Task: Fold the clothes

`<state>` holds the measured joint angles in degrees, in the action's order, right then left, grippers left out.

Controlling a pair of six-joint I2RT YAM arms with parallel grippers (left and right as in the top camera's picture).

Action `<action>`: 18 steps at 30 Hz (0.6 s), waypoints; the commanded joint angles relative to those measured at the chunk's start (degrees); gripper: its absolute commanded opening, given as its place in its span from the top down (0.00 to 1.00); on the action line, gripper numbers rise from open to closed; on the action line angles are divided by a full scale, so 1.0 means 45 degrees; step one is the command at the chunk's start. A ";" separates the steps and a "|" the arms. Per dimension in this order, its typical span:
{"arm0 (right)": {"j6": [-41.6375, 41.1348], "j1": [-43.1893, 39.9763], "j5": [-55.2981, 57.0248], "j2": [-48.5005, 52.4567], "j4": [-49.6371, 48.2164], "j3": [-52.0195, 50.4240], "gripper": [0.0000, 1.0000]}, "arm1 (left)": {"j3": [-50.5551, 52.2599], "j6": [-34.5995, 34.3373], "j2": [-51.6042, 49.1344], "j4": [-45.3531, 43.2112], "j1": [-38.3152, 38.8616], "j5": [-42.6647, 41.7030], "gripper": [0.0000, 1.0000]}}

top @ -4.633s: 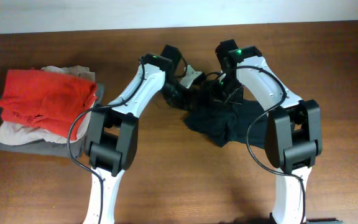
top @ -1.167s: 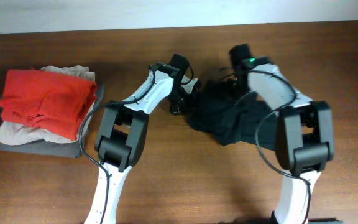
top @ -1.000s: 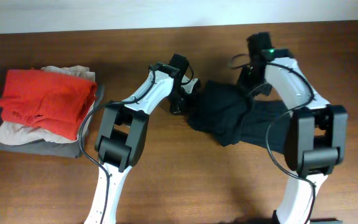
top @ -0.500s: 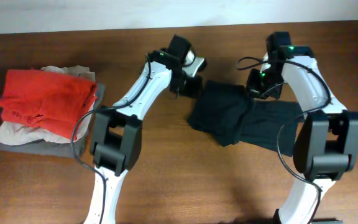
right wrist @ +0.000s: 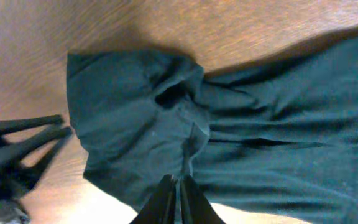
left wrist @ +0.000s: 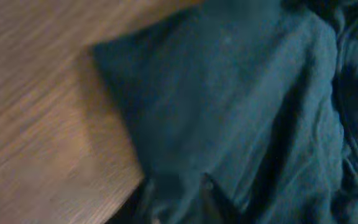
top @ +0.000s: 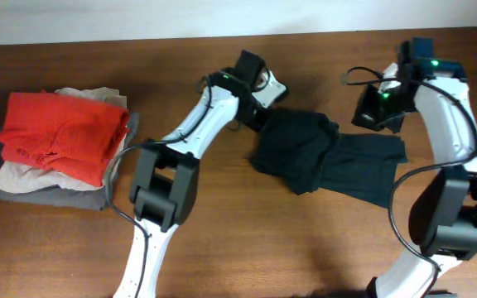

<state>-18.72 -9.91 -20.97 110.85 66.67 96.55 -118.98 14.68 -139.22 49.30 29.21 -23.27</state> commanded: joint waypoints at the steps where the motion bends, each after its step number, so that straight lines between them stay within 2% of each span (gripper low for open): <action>1: 0.0160 -0.0257 -0.0393 -0.0398 0.0194 0.0238 0.91 | -0.0019 0.1389 -0.0141 -0.0248 0.0588 0.0219 0.68; 5: 0.0160 -0.0306 -0.0398 -0.0398 0.0267 0.0238 0.91 | -0.0019 0.0986 -0.0627 -0.0282 0.0991 0.1622 0.68; 10: 0.0219 -0.0306 -0.0393 -0.0398 0.0413 0.0238 0.91 | -0.0019 -0.0525 -0.1151 -0.0019 0.1078 0.3162 0.93; 11: 0.0233 -0.0306 -0.0393 -0.0398 0.0432 0.0238 0.91 | -0.0019 -0.0986 -0.1156 0.0112 0.1035 0.3633 0.98; 13: 0.0359 -0.0306 -0.0389 -0.0398 0.0466 0.0238 0.91 | -0.0053 -0.2288 -0.1146 0.0510 0.0903 0.4804 1.00; 14: 0.0418 -0.0306 -0.0389 -0.0398 0.0505 0.0238 0.91 | -0.0185 -0.3614 -0.1141 0.1214 0.0709 0.5659 1.00; 18: 0.0447 -0.0321 -0.0306 -0.0398 0.0583 0.0238 0.91 | -0.0219 -0.6183 -0.1132 0.3152 -0.0083 0.5892 1.00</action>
<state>-17.67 -11.16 -22.17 110.61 68.99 96.55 -121.10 1.69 -142.08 57.36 33.67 -5.78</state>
